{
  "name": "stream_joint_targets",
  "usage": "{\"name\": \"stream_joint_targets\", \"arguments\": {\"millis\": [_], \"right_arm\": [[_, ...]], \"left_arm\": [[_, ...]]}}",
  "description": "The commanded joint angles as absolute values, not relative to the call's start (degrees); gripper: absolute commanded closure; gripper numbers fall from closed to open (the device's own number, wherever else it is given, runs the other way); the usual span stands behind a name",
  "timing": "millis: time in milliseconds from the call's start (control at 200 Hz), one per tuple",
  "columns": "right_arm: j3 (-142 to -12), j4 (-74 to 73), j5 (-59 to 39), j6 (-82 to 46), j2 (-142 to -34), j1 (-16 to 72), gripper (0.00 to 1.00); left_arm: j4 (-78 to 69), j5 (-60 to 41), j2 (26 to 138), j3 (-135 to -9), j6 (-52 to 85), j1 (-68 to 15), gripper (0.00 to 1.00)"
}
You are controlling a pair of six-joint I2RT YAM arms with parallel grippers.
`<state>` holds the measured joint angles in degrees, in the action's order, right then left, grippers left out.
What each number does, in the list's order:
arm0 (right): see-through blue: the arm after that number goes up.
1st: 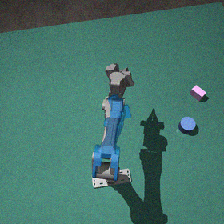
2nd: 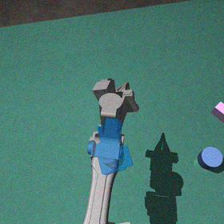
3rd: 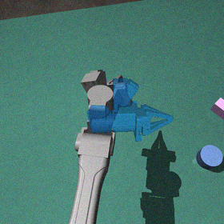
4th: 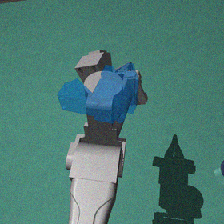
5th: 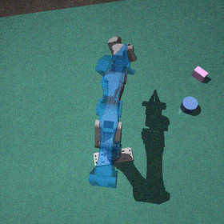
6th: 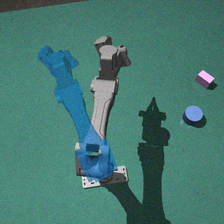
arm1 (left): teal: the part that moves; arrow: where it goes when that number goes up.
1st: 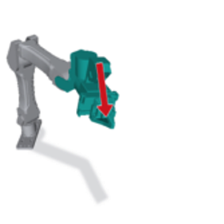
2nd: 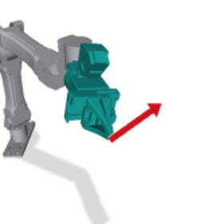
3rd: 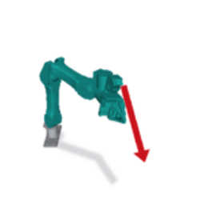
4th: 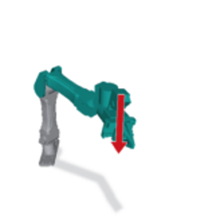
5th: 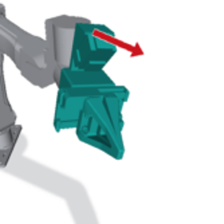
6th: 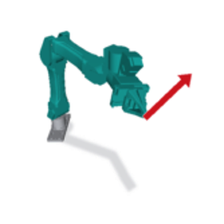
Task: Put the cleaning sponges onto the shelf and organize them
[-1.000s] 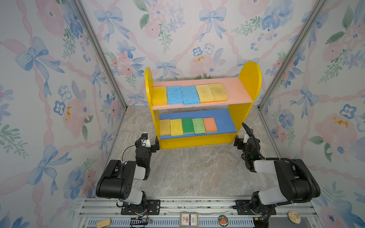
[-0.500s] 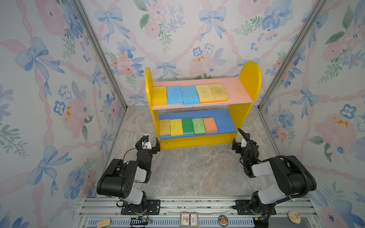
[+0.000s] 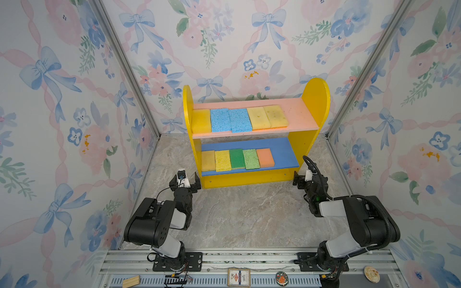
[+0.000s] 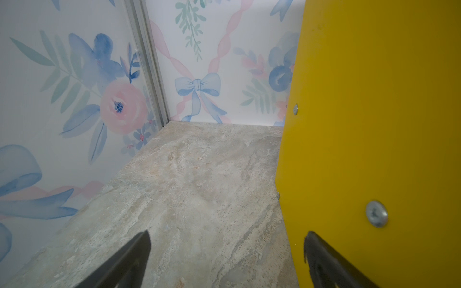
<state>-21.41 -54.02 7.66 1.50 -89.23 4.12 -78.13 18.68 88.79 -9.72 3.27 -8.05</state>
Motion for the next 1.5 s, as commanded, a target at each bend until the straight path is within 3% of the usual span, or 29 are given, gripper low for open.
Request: {"name": "stream_joint_targets", "arguments": {"millis": [0, 375, 450, 545, 1495], "right_arm": [[-22.46, -51.59, 6.27, -0.35, -88.59, 2.60, 0.03], [-22.49, -51.67, 5.82, 0.06, -88.59, 2.71, 0.03], [-22.65, -51.25, 0.53, 1.06, -88.34, 2.29, 0.03], [-21.47, -54.92, -13.51, 1.07, -89.20, -1.58, 0.03], [-21.44, -55.28, -13.32, 1.02, -89.21, -1.50, 0.03]], "left_arm": [[-78.40, 19.59, 89.14, -10.39, 4.22, -7.82, 0.02], [-78.35, 19.62, 89.03, -10.34, 4.19, -7.82, 0.02], [-78.33, 19.56, 89.11, -10.44, 4.21, -7.82, 0.02], [-78.40, 19.64, 89.12, -10.39, 4.21, -7.82, 0.02], [-78.40, 19.63, 88.89, -10.30, 4.20, -7.91, 0.02]]}}
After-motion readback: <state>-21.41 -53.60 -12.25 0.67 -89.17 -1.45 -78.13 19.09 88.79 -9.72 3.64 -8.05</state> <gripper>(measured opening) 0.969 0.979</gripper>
